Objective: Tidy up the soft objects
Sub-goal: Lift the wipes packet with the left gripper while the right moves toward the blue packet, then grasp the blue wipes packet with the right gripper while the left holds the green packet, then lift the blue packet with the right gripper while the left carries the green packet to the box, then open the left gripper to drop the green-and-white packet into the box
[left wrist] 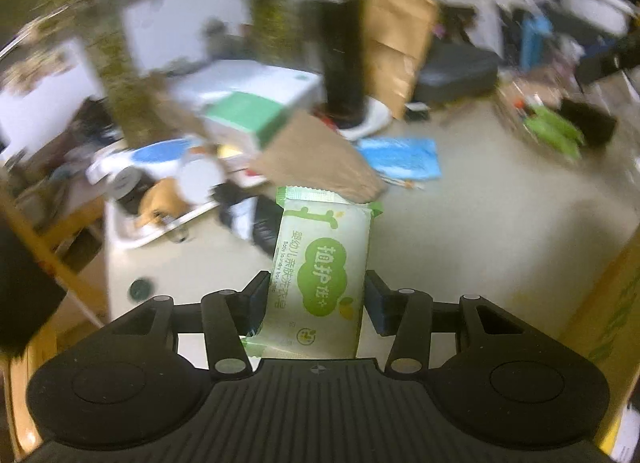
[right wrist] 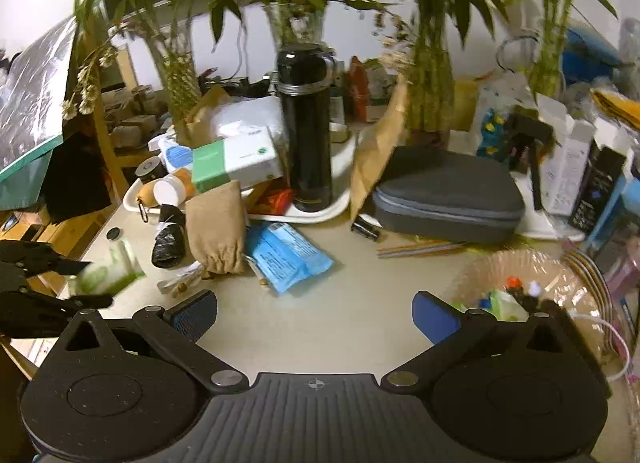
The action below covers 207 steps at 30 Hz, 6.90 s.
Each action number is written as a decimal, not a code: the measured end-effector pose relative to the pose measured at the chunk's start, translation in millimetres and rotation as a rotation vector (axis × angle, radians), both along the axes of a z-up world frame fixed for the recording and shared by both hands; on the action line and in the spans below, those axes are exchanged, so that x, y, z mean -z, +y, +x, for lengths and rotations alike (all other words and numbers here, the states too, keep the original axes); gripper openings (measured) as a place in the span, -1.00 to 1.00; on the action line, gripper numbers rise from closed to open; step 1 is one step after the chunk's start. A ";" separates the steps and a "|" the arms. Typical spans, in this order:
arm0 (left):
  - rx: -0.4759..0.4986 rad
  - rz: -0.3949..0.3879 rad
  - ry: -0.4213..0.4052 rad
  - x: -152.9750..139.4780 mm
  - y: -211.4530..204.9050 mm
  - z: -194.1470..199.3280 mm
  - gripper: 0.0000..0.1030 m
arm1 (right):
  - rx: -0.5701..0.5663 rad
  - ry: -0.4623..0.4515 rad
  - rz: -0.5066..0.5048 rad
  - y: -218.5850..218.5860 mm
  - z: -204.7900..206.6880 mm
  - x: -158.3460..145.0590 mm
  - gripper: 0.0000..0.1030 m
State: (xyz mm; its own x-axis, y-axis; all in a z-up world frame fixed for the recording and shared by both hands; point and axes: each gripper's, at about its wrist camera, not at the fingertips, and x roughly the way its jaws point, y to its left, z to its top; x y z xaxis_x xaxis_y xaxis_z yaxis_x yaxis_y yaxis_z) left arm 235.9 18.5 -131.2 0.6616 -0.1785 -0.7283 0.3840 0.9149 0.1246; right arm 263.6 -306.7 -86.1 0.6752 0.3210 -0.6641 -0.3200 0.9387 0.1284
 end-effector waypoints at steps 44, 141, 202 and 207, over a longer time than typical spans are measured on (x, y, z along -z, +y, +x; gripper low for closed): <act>-0.222 -0.126 0.006 -32.5 6.7 -24.0 -0.08 | 0.012 -0.050 -0.027 -18.3 6.7 4.1 1.00; -0.274 -0.219 -0.002 -27.2 19.6 0.2 -0.08 | -0.149 0.052 -0.077 19.2 74.9 34.1 0.26; 0.006 -0.282 -0.018 -81.2 -32.1 -172.4 0.19 | -0.254 -0.216 0.204 -0.9 -141.4 -48.0 0.27; 0.004 -0.271 -0.100 -90.6 -31.7 -182.6 0.50 | -0.263 -0.212 0.194 5.0 -146.0 -47.0 0.27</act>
State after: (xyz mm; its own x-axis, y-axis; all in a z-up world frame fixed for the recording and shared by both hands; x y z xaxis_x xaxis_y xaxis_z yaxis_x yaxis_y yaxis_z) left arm 53.3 -13.2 -40.7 0.7268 -0.3604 -0.5847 0.3854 0.9186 -0.0873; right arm 117.6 -301.8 -39.1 0.6691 0.6070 -0.4287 -0.5846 0.7861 0.2006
